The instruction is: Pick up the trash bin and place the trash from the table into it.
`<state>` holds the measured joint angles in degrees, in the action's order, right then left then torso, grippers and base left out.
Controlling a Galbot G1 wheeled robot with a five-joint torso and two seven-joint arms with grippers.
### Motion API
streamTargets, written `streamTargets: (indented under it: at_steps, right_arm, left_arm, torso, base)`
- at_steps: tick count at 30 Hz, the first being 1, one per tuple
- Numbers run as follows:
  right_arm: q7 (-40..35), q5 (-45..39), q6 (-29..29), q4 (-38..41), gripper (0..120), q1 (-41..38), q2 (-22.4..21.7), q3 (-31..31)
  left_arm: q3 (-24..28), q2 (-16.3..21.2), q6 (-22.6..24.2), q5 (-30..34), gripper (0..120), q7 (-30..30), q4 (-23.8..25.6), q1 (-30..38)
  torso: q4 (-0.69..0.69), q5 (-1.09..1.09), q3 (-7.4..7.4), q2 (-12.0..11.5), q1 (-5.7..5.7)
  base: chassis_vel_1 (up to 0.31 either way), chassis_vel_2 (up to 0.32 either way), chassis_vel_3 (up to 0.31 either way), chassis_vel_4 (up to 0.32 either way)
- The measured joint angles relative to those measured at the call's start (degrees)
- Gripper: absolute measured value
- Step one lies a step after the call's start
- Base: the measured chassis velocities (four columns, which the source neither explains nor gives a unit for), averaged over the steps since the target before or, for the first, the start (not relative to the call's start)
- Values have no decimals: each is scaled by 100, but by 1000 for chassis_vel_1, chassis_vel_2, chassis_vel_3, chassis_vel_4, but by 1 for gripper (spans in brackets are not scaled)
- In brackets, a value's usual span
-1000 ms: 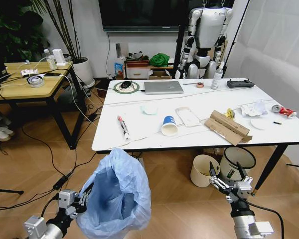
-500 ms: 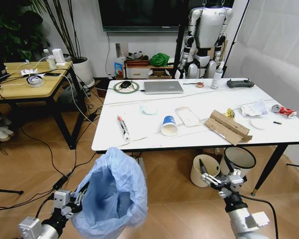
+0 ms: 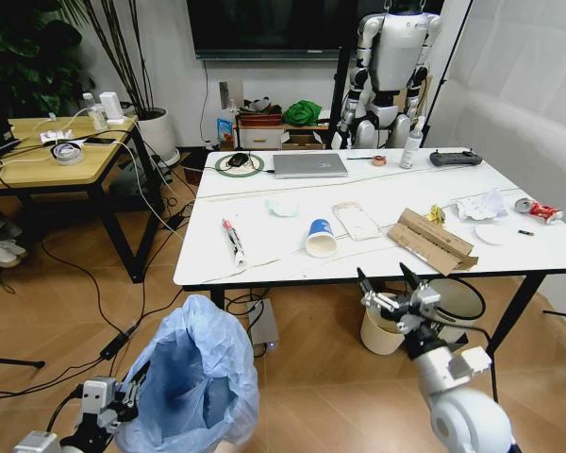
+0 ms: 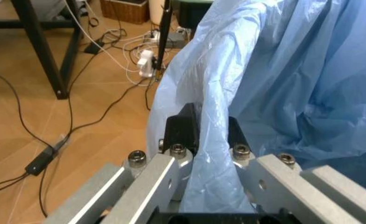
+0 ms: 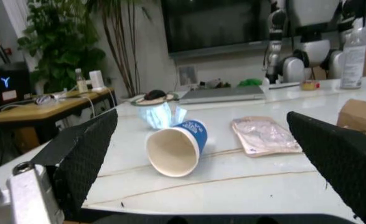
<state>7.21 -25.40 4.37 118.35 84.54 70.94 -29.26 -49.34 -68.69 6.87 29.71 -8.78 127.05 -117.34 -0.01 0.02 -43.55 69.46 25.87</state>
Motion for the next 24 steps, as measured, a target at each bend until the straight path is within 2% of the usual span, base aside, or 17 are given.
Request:
streamTargets:
  at_steps: [2, 5, 7, 15, 24]
  right_arm:
    - [-43, -108, -86, -87, 100, -129, -108, 51]
    - [-193, -358, -417, -669, 100, -682, -468, 441]
    - [-240, -410, -592, -1042, 100, -1091, -497, 725]
    - [-220, -455, -619, -1925, 100, -2142, -306, 1329]
    - [-120, -455, -576, -2537, 100, -2634, -365, 1582]
  left_arm:
    - [0, -89, 0, -29, 1, 8, 48, -13]
    - [-1, -501, -15, -147, 1, 43, 231, -15]
    - [-12, -679, -28, -190, 1, 54, 295, -14]
    - [16, -985, -31, -238, 1, 61, 373, -91]
    - [136, -1091, 168, -5, 1, 252, 273, 4]
  torso:
    - [1, -1, 1, -1, 0]
    - [0, 0, 3, -7, -3]
    - [0, 0, 5, -10, -4]
    - [2, 0, 7, -14, -6]
    - [0, -2, 9, -17, -7]
  base:
    - [0, 0, 0, 0]
    - [0, 0, 0, 0]
    - [0, 0, 0, 0]
    - [0, 0, 0, 0]
    - [0, 0, 0, 0]
